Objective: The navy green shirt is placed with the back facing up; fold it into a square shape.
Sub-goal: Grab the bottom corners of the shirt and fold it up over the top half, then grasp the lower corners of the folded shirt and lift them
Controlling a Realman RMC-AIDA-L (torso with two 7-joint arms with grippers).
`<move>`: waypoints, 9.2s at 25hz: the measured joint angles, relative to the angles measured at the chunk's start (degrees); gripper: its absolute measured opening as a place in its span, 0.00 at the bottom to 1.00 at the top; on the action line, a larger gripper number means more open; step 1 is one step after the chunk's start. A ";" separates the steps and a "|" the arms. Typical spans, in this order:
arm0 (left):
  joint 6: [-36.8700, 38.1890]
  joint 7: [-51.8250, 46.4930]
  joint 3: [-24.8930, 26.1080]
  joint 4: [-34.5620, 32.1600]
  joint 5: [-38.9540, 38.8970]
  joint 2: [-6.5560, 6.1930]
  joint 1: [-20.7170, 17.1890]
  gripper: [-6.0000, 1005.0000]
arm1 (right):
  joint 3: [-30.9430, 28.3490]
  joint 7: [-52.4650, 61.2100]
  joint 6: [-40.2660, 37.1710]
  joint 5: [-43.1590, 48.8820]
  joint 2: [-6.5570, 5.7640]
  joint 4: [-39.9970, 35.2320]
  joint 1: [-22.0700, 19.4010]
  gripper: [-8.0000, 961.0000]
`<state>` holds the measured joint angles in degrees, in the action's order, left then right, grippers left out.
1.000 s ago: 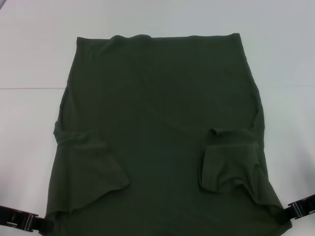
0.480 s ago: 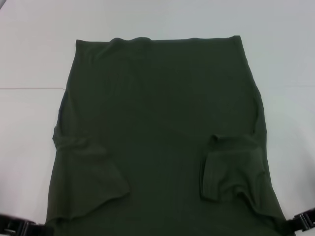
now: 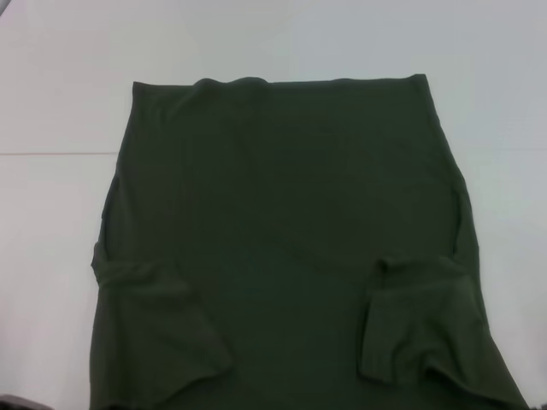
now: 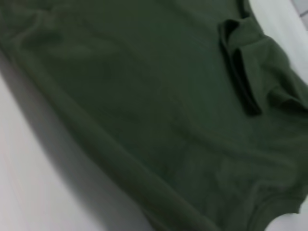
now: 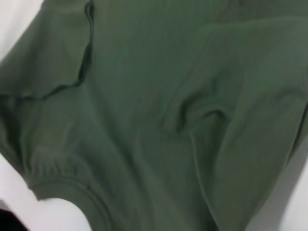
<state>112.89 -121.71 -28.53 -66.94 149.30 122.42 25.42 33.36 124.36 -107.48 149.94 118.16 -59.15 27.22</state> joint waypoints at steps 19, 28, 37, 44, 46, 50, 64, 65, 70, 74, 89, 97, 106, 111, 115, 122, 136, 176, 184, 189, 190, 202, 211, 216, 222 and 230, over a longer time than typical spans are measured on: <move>3.48 1.66 6.39 11.71 -9.30 -3.46 4.90 0.06 | -6.53 -1.31 -1.68 -15.57 -7.43 12.93 0.48 0.07; -11.03 0.92 10.85 22.92 -9.54 -6.88 10.39 0.06 | -10.97 -0.33 7.26 -19.45 -8.45 15.87 4.04 0.07; -22.05 0.19 13.12 25.31 -11.07 -8.70 14.41 0.06 | -10.83 0.06 15.86 -26.22 -8.38 18.48 6.46 0.07; -33.90 2.60 12.40 29.66 -13.23 -8.96 17.11 0.06 | -10.02 -1.14 23.10 -30.98 -7.55 21.15 7.59 0.07; -36.69 3.72 12.30 30.86 -13.43 -8.96 17.99 0.06 | -9.95 -1.89 25.30 -32.37 -7.42 22.58 7.95 0.07; -41.27 6.71 11.92 32.43 -14.85 -8.98 19.43 0.06 | -9.77 -3.17 29.01 -34.12 -7.29 25.19 8.88 0.07; -55.96 14.70 9.87 39.86 -17.34 -8.94 24.60 0.05 | -8.39 -6.71 42.74 -36.77 -5.72 29.05 11.89 0.07; -57.15 15.04 9.71 40.36 -17.45 -8.89 24.81 0.05 | -7.94 -7.28 44.29 -36.78 -5.65 29.66 12.21 0.07; -62.05 16.71 9.48 41.81 -17.93 -8.05 25.44 0.05 | -7.40 -10.83 50.37 -37.03 -5.37 33.38 14.67 0.07; -64.66 17.38 9.25 41.99 -17.99 -6.70 25.55 0.08 | -6.83 -11.24 54.37 -37.00 -5.30 35.05 15.89 0.08; -70.03 16.49 6.35 40.06 -17.94 -4.47 24.24 0.45 | -0.38 -10.07 59.66 -36.85 -5.99 32.80 16.30 0.57; -60.12 3.13 -7.29 26.62 -17.17 -3.86 14.49 0.75 | 4.86 -0.58 48.61 -29.26 -5.53 17.89 8.86 0.75; -54.27 -6.59 -9.99 19.22 -7.24 -2.57 10.05 0.89 | 5.20 3.44 42.86 -20.78 -4.70 12.51 5.00 0.99; -54.55 -10.01 -11.86 18.54 -1.14 -1.60 10.70 0.88 | 5.23 3.54 42.91 -19.03 -3.96 12.48 5.27 0.99; -54.57 -10.51 -12.66 18.75 -0.32 -1.46 11.02 0.87 | 5.23 3.42 43.00 -18.98 -3.90 12.72 5.39 0.99; -54.01 -10.49 -12.93 20.11 0.26 -1.95 11.87 0.86 | 5.22 3.54 42.76 -18.98 -3.90 12.48 5.38 0.98; -54.62 -10.15 -13.05 23.50 1.86 -2.93 13.43 0.47 | 5.86 3.09 42.35 -18.98 -4.27 12.33 5.54 0.98; -49.89 -8.81 -12.95 19.49 0.11 -1.49 13.06 0.05 | 10.32 17.98 39.43 2.64 -1.72 13.94 13.99 0.98; -49.55 -8.80 -12.94 19.30 0.11 -1.32 12.87 0.05 | 10.32 16.66 41.80 2.61 -1.78 17.89 14.26 0.97; -49.54 -8.80 -12.95 19.27 0.11 -1.16 12.82 0.05 | 10.32 15.41 43.41 2.64 -1.85 19.04 14.75 0.81; -49.57 -8.80 -12.95 19.26 0.11 -1.15 12.81 0.05 | 10.32 15.04 43.66 2.65 -1.82 19.11 14.78 0.77; -48.96 -8.13 -12.52 19.30 -2.97 -1.91 12.90 0.05 | 9.81 8.47 44.33 -1.90 -2.00 17.75 13.44 0.15; -48.00 -8.54 -12.32 19.02 -5.17 -3.68 16.74 0.04 | 9.58 8.86 41.94 -5.98 -2.62 10.32 13.35 0.07; -49.61 -8.61 -12.15 19.60 -6.10 -5.31 20.12 0.04 | 9.48 10.64 42.15 -8.15 -4.12 7.42 14.85 0.07; -51.98 -8.94 -12.15 20.81 -6.63 -6.95 23.42 0.04 | 9.05 11.06 43.52 -9.53 -5.34 7.17 17.96 0.07; -54.51 -9.33 -12.16 21.32 -8.83 -8.62 24.61 0.04 | 8.33 13.01 45.97 -9.37 -5.86 7.09 21.00 0.07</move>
<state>58.38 -131.04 -40.70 -45.62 140.47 113.80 50.02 41.70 137.36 -61.51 140.56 112.30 -52.07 48.22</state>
